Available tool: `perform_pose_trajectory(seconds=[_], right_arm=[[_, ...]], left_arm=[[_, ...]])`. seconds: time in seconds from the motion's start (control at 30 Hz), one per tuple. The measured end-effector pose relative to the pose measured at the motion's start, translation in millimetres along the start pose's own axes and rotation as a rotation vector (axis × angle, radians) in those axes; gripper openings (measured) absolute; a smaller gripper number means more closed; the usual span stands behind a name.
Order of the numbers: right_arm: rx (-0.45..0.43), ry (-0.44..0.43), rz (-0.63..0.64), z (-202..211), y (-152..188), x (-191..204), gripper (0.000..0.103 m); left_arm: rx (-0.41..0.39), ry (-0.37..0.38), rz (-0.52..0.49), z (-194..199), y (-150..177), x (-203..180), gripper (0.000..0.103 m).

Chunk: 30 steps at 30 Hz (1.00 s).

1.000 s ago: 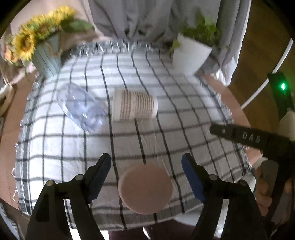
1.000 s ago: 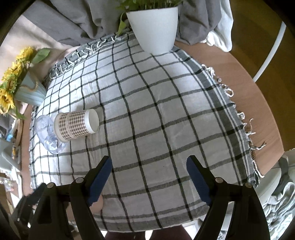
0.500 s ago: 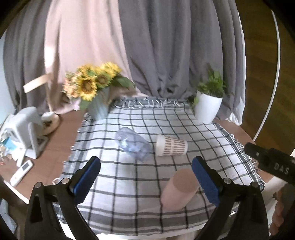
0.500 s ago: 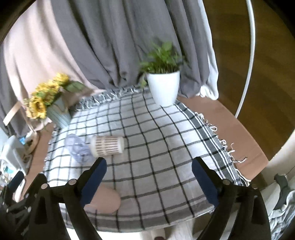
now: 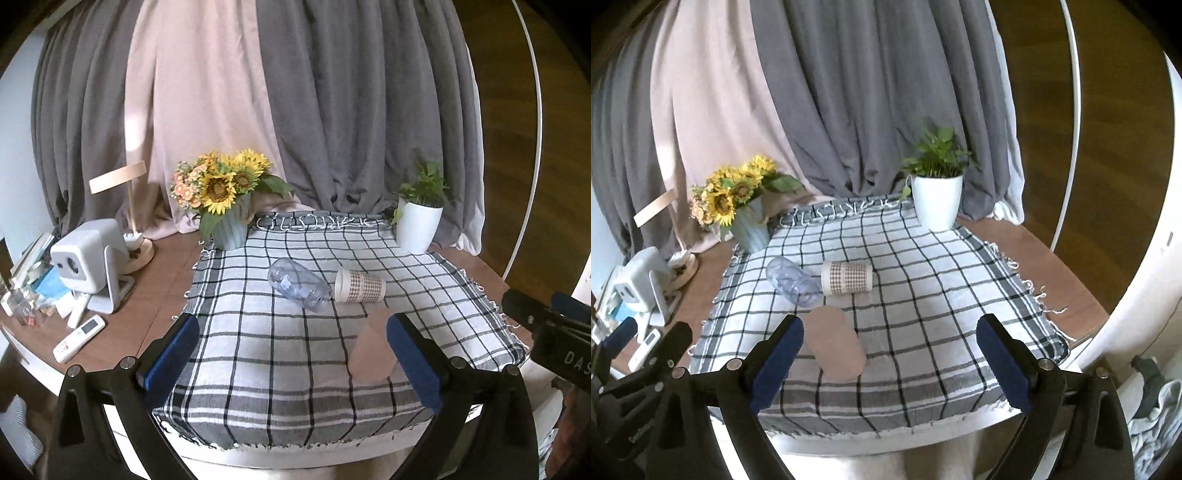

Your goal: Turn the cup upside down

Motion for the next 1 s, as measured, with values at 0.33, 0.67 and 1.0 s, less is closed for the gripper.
perform_pose_trajectory(seconds=[0.33,0.67,1.0], right_arm=[[-0.023,-0.048,-0.009,29,8,0,0.095],[-0.031,-0.050,0.000,40,15,-2,0.095],[-0.028,-0.047,-0.003,41,17,-1,0.095]], left_arm=[[-0.009,0.008,0.041,17,3,2,0.103],[-0.054,-0.002,0.000,34,0,-5,0.103],[-0.055,0.000,-0.008,38,2,-8,0.103]])
Point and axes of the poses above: each gripper's, at about its wrist camera, not at the fingertips, and z roughly against the way its jaws point, x to its left, y to its underside, the point moved 9 cm from there along -z, roughly the way its jaws point, and after that the axes turned 9 degrees about -y, right-handed, at the moved point
